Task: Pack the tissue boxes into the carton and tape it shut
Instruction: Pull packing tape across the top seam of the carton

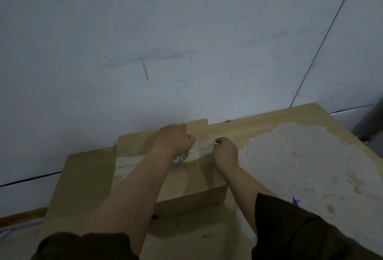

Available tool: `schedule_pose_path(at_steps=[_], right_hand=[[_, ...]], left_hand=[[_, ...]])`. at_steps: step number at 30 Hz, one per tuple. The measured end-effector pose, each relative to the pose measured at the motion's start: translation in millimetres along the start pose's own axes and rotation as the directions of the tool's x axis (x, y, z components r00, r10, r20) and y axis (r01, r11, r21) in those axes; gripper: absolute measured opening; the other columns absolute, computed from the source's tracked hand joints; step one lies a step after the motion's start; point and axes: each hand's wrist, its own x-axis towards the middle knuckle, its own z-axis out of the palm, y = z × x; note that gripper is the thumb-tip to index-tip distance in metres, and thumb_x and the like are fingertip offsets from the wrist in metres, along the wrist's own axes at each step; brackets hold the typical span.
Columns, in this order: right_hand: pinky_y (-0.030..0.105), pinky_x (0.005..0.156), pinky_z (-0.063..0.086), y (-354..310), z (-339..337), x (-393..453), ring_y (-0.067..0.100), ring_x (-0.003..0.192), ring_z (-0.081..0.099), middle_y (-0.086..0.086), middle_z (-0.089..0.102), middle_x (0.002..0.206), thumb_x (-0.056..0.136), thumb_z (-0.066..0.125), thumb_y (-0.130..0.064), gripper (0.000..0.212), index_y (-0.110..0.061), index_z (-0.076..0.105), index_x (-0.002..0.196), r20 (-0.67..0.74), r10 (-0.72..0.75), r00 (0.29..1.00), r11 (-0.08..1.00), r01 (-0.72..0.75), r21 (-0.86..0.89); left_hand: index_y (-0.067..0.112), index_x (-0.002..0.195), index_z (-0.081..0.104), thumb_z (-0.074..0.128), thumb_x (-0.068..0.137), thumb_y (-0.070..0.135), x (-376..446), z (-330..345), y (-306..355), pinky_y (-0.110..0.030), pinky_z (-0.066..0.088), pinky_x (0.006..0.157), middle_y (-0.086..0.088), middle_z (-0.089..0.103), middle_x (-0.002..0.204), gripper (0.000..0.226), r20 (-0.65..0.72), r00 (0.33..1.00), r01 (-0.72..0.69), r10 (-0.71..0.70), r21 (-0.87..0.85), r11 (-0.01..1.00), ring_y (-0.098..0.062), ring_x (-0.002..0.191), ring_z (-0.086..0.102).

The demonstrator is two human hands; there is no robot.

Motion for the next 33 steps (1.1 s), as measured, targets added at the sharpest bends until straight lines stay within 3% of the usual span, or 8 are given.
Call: schedule_pose_path(at_steps=[3,9,16,18,21,24,28,33], right_hand=[[0.032,0.087,0.044,8,12,-15,0.030,0.115,0.054,0.016,0.053,0.136,0.098,0.033,-0.009,0.036,-0.003,0.049,0.129,0.083,-0.142,0.986,0.982,0.151,-0.111],[0.039,0.122,-0.004,24,26,-27,0.021,0.150,-0.009,0.010,-0.005,0.163,0.097,0.024,-0.027,0.065,-0.007,-0.001,0.154,0.246,-0.450,0.858,0.667,0.506,-0.547],[0.039,0.121,-0.008,26,33,-25,0.022,0.150,-0.009,0.011,-0.006,0.162,0.083,0.001,-0.053,0.084,-0.008,-0.003,0.154,0.254,-0.440,0.861,0.574,0.488,-0.658],[0.038,0.121,-0.008,26,34,-25,0.023,0.150,-0.010,0.012,-0.007,0.162,0.086,0.003,-0.054,0.082,-0.007,-0.003,0.153,0.250,-0.435,0.865,0.566,0.478,-0.671],[0.037,0.121,-0.008,25,36,-26,0.022,0.150,-0.010,0.012,-0.009,0.162,0.093,0.013,-0.053,0.078,-0.007,-0.004,0.153,0.258,-0.426,0.867,0.554,0.475,-0.683],[0.037,0.121,-0.007,24,37,-26,0.021,0.150,-0.012,0.010,-0.010,0.162,0.095,0.016,-0.054,0.077,-0.007,-0.005,0.153,0.253,-0.422,0.870,0.557,0.470,-0.685],[0.041,0.120,-0.010,24,38,-27,0.024,0.149,-0.014,0.012,-0.011,0.162,0.093,0.011,-0.057,0.080,-0.007,-0.006,0.153,0.248,-0.409,0.878,0.523,0.448,-0.725],[0.045,0.116,-0.017,8,54,-33,0.025,0.149,-0.016,0.011,-0.012,0.162,0.090,0.014,-0.065,0.088,-0.007,-0.007,0.153,0.275,-0.395,0.876,0.491,0.454,-0.744]], left_hand=[[0.001,0.110,0.047,0.037,0.096,0.032,0,-3,-5,-0.032,0.029,0.058,-0.008,0.044,0.078,0.035,0.009,1.000,-0.004,0.005,-0.141,0.990,-0.028,0.079,0.047],[0.013,0.080,0.049,0.057,0.089,0.043,-9,0,-34,-0.029,0.031,0.059,0.000,0.047,0.079,0.032,-0.010,0.991,0.107,-0.132,-0.527,0.843,-0.019,0.075,0.047],[0.014,0.089,0.073,0.062,0.085,0.051,-38,32,-41,-0.038,0.054,0.084,-0.002,0.073,0.094,0.039,0.115,0.913,0.170,-0.391,-0.979,0.110,-0.019,0.089,0.069],[0.008,0.085,0.072,0.061,0.086,0.051,-39,30,-43,-0.035,0.052,0.077,-0.005,0.071,0.085,0.045,0.072,0.924,0.155,-0.377,-0.969,0.195,-0.018,0.081,0.068],[0.006,0.070,0.060,0.056,0.085,0.055,-32,13,-67,-0.031,0.039,0.066,-0.014,0.054,0.071,0.051,-0.084,0.959,0.125,-0.272,-0.732,0.669,-0.021,0.072,0.058],[0.016,0.117,0.067,0.050,0.088,0.057,-31,-11,-95,-0.033,0.042,0.096,-0.008,0.063,0.129,0.053,0.015,0.978,0.201,-0.206,-0.309,0.929,-0.025,0.120,0.055],[0.011,0.082,0.059,0.051,0.085,0.055,-48,-2,-104,-0.033,0.040,0.070,-0.007,0.061,0.081,0.044,-0.097,0.978,0.107,-0.184,-0.525,0.844,-0.025,0.084,0.058],[0.017,0.073,0.044,0.062,0.081,0.052,-68,26,-100,-0.033,0.036,0.067,-0.001,0.047,0.073,0.040,-0.048,0.913,0.074,-0.405,-0.957,0.279,-0.018,0.076,0.054]])
